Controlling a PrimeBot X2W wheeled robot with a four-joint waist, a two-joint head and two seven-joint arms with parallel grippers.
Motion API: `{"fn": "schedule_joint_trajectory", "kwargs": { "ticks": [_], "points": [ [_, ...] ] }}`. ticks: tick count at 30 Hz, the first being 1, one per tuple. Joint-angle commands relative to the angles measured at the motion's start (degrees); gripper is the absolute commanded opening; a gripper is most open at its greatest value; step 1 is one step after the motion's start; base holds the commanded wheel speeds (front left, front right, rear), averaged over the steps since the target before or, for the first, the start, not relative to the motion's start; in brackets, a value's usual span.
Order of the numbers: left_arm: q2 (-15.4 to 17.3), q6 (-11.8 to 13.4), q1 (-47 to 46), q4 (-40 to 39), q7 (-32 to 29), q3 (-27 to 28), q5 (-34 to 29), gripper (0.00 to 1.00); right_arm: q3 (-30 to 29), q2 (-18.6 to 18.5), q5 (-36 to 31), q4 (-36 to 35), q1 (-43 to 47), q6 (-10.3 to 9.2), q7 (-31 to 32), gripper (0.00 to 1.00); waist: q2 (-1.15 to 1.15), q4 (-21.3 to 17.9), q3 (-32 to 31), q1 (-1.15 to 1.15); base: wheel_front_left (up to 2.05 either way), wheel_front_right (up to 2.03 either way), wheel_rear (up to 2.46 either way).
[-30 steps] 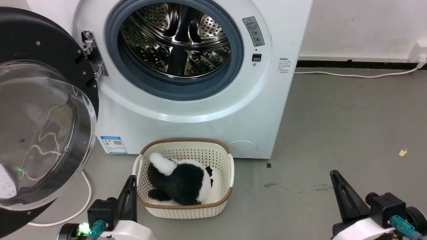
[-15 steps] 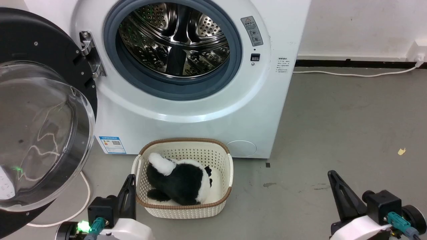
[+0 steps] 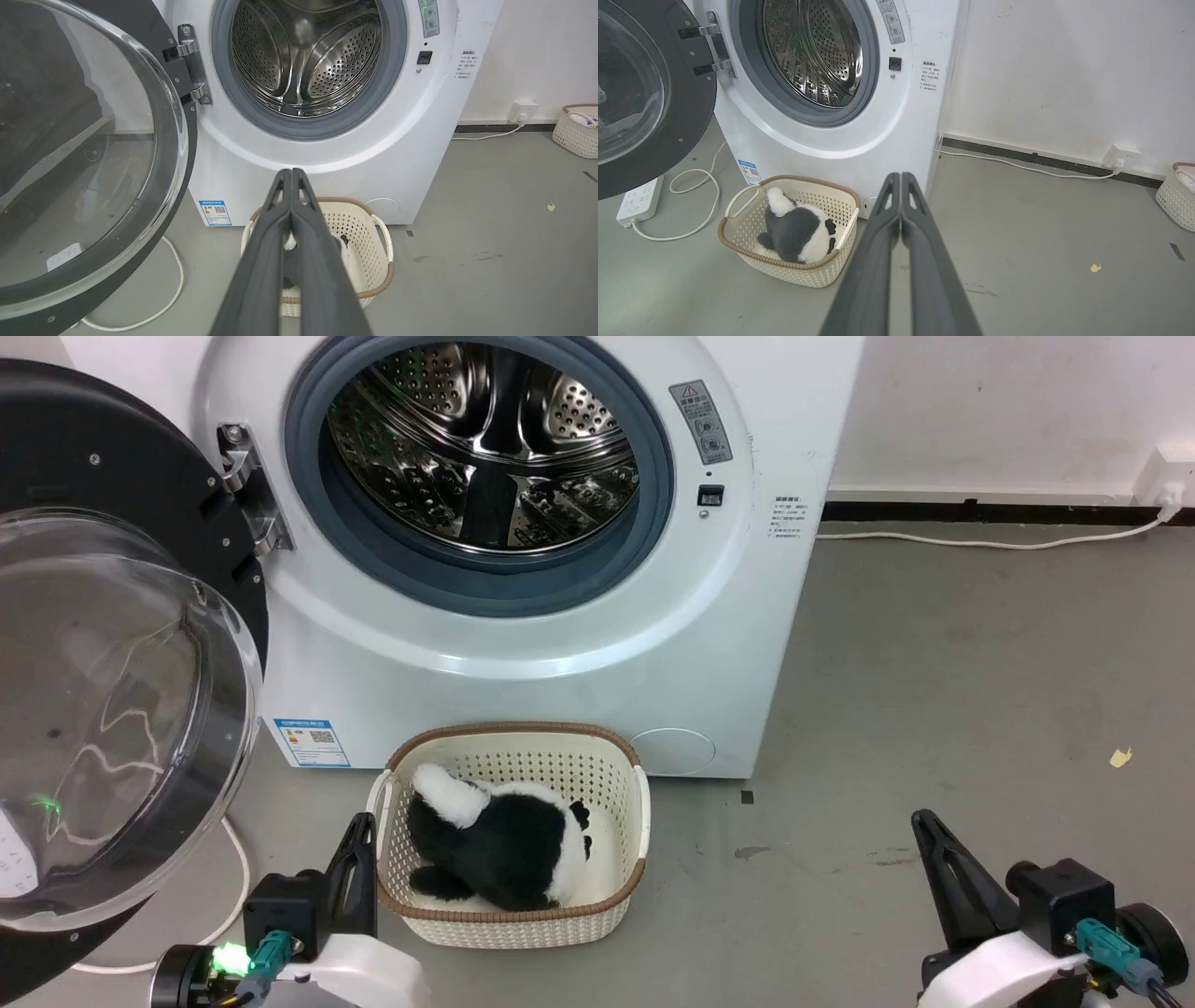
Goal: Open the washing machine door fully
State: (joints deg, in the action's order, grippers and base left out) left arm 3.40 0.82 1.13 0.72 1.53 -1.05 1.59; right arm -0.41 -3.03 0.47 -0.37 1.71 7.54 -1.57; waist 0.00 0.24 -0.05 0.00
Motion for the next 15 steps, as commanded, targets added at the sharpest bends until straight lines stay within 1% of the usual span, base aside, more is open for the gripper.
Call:
{"fn": "schedule_joint_trajectory", "kwargs": {
  "ticks": [1,15],
  "points": [
    [-0.17,-0.34,-0.75,-0.32,-0.41,0.3,-0.59,0.0,0.16,0.14,-0.35,0.2,-1.15,-0.05,0.37,0.0,0.0,-0.04,0.01,0.0,0.0,0.0,0.0],
    [-0.52,-0.82,-1.13,-0.72,-1.53,1.05,-1.59,0.0,0.41,0.15,-0.47,0.37,-1.71,-0.05,1.57,0.0,0.0,-0.24,0.05,0.0,0.0,0.0,0.0]
  ]
}}
